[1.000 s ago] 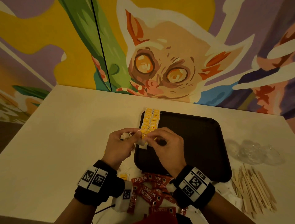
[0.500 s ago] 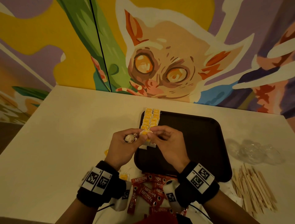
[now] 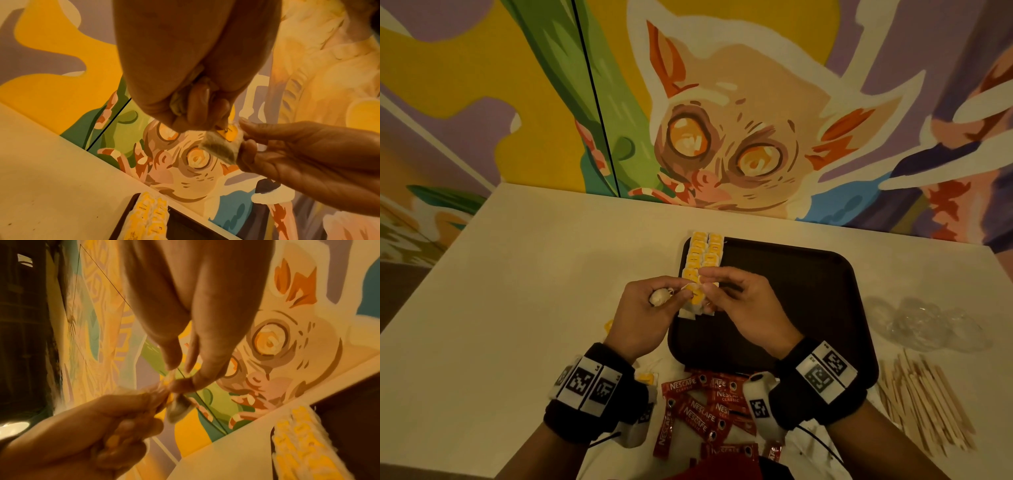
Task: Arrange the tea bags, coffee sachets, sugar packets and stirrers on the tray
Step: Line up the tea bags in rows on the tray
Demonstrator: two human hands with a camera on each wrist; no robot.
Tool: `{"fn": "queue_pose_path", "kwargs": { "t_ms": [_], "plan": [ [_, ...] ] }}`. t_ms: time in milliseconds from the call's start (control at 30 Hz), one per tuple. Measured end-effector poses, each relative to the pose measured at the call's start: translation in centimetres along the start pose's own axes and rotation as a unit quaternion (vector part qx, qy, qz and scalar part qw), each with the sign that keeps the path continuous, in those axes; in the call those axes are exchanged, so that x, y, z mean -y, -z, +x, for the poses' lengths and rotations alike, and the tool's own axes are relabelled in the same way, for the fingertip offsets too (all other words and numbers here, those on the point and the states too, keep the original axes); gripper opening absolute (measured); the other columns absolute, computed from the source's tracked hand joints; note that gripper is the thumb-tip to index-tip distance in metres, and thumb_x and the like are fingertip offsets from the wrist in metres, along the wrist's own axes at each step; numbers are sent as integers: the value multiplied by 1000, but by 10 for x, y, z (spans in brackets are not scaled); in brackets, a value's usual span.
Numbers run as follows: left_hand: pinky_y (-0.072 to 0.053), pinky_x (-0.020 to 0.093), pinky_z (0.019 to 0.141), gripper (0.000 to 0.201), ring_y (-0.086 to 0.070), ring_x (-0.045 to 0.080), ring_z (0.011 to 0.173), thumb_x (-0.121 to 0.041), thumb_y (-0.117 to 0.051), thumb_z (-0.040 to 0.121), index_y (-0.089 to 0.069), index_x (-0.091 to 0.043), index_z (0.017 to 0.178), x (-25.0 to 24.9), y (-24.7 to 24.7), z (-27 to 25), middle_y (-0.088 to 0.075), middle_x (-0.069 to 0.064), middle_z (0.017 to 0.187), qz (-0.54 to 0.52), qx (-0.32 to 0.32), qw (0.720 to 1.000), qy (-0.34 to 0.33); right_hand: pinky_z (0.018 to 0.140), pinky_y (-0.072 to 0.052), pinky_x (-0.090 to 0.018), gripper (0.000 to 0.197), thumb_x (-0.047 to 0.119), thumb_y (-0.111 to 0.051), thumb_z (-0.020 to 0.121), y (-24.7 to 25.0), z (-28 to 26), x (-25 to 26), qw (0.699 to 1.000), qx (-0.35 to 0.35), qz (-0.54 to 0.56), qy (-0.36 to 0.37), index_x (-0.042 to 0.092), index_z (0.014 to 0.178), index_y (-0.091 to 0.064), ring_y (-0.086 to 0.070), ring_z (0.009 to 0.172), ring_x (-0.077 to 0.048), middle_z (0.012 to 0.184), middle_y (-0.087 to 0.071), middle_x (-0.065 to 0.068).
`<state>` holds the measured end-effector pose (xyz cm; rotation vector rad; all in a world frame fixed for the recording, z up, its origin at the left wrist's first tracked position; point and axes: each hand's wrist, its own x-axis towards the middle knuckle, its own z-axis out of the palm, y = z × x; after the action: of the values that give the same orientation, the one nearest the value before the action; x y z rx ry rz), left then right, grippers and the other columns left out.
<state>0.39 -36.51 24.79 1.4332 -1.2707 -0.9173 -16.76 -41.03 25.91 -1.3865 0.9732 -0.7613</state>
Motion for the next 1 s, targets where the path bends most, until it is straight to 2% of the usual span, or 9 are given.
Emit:
{"fn": "queue_pose_path", "kwargs": {
  "t_ms": [100, 167, 300, 400, 533, 667, 767, 900, 1000],
  "plan": [
    [-40, 5, 57, 12, -56, -8, 55, -7, -66, 88, -75, -13, 94, 2, 1, 0, -66, -22, 65, 11, 7, 1000, 5, 67, -55, -23, 17, 8, -62, 93, 8, 2, 1, 999, 28, -37, 4, 8, 107, -71, -66, 67, -15, 80, -70, -3],
    [-41, 6, 60, 12, -59, -7, 61, -10, -67, 88, -76, -14, 93, 2, 1, 1, -70, -18, 73, 21, 7, 1000, 2, 67, -56, -26, 14, 12, -65, 92, 11, 2, 1, 997, 24, -78, 5, 9, 103, -74, -65, 65, -17, 75, -70, -1],
    [-46, 10, 76, 12, -66, 1, 87, -16, -67, 88, -76, -13, 95, 7, 0, 2, -74, -6, 93, 57, -7, 998, -19, 67, -57, -22, 11, 22, -68, 91, 14, 1, 7, 977, 29, -211, 20, 18, 98, -74, -67, 69, -7, 79, -71, 6],
    [-46, 11, 79, 12, -65, 3, 88, -17, -66, 88, -76, -14, 95, 12, 1, 3, -72, -4, 94, 88, -19, 995, -38, 70, -54, -16, 11, 24, -68, 91, 16, 1, 13, 954, 25, -293, 54, 21, 99, -74, -65, 76, 0, 81, -66, 17],
    [-44, 9, 76, 12, -65, 0, 86, -21, -68, 86, -76, -17, 94, 11, 2, 1, -72, -10, 91, 111, 3, 992, -59, 77, -52, -22, 9, 21, -66, 92, 16, 2, 23, 928, 36, -346, 133, 19, 97, -73, -61, 85, -4, 92, -65, 11],
    [-44, 7, 78, 9, -67, -2, 85, -17, -73, 83, -77, -17, 90, 0, 2, -3, -73, -13, 87, 81, 40, 993, -76, 78, -54, -30, 7, 16, -66, 92, 14, 8, 22, 937, 16, -302, 175, 17, 95, -73, -62, 87, -7, 92, -65, 12],
    [-46, 8, 77, 8, -68, 0, 84, -14, -74, 81, -77, -13, 88, -10, 4, -4, -74, -11, 84, 38, 42, 995, -78, 84, -56, -37, 14, 13, -67, 91, 12, 13, 15, 970, 3, -210, 125, 26, 92, -72, -66, 91, -9, 92, -70, 11],
    [-47, 10, 76, 6, -68, 1, 81, -14, -74, 79, -76, -13, 85, -16, 7, -3, -74, -9, 82, -6, -18, 997, -81, 74, -53, -30, 21, 0, -60, 93, 9, 14, 2, 993, 9, -99, 67, 17, 95, -73, -68, 86, -12, 92, -73, 2],
    [-47, 9, 74, 8, -68, 1, 81, -9, -74, 79, -75, -15, 85, -13, 6, -1, -74, -7, 82, -16, -75, 994, -78, 70, -57, -33, 17, 1, -61, 93, 3, 11, -3, 996, 0, -66, 60, 8, 105, -71, -68, 79, -26, 94, -72, -9]
  ]
}}
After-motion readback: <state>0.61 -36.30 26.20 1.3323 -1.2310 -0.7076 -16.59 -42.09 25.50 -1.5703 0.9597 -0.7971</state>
